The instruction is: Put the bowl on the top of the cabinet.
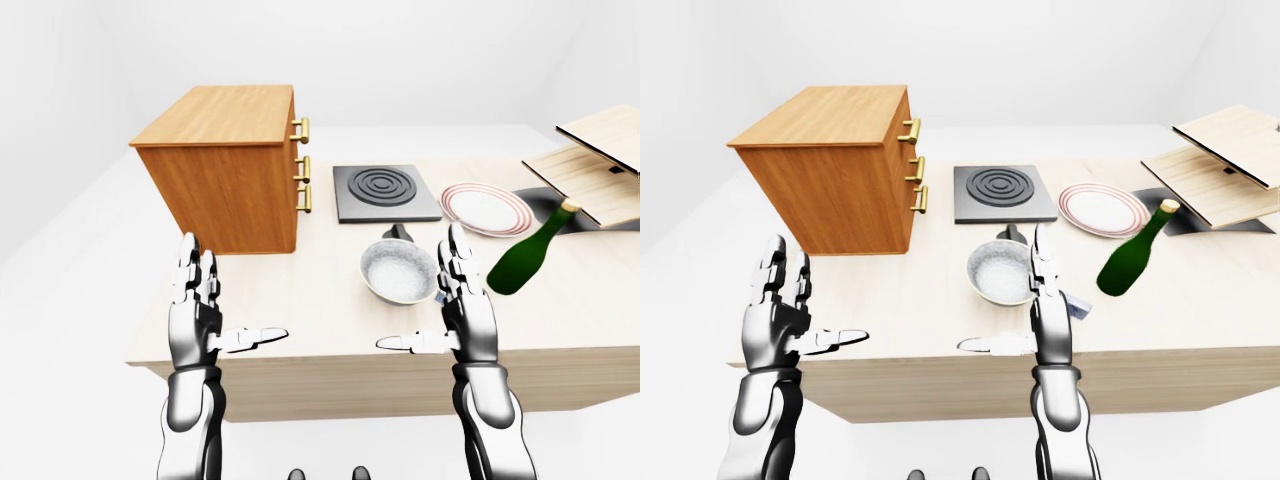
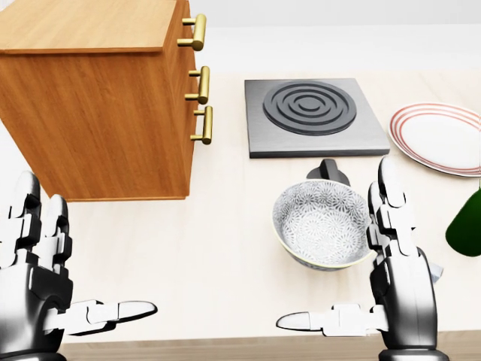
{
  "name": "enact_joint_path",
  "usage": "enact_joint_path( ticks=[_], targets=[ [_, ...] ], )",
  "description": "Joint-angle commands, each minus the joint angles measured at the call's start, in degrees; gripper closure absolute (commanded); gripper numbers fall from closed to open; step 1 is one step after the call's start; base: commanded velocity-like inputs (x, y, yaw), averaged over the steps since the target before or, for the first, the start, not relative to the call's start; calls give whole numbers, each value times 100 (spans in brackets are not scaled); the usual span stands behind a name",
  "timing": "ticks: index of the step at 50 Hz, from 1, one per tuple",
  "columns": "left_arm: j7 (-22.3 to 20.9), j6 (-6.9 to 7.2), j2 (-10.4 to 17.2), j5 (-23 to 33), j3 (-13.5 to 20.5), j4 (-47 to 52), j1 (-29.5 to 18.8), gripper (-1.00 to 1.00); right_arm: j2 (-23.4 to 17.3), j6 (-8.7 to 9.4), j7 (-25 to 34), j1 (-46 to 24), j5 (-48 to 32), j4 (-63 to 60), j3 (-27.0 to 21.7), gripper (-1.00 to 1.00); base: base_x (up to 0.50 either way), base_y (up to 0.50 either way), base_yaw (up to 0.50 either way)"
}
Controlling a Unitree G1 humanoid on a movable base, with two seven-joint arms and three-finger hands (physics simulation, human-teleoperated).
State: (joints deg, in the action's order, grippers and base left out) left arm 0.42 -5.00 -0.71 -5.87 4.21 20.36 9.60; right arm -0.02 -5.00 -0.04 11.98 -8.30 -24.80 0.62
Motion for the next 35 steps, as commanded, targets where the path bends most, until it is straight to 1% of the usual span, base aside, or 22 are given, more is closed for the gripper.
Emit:
enact_joint_path(
  ticks=[1,33,35],
  targets=[
    [-3,0,1,-2,5,7,-7,-100,-5,0,5,8,-9,-13,14,-100,0,45,0],
    [-3,0,9,26,-13,-81,-40,-100,-15,0,55,-54,33,166,26,-100,0,45,0],
    [-7,0,8,29,-16,-88,-41,-100,-18,0,79,-68,85,212,28,-100,0,11,0]
  ],
)
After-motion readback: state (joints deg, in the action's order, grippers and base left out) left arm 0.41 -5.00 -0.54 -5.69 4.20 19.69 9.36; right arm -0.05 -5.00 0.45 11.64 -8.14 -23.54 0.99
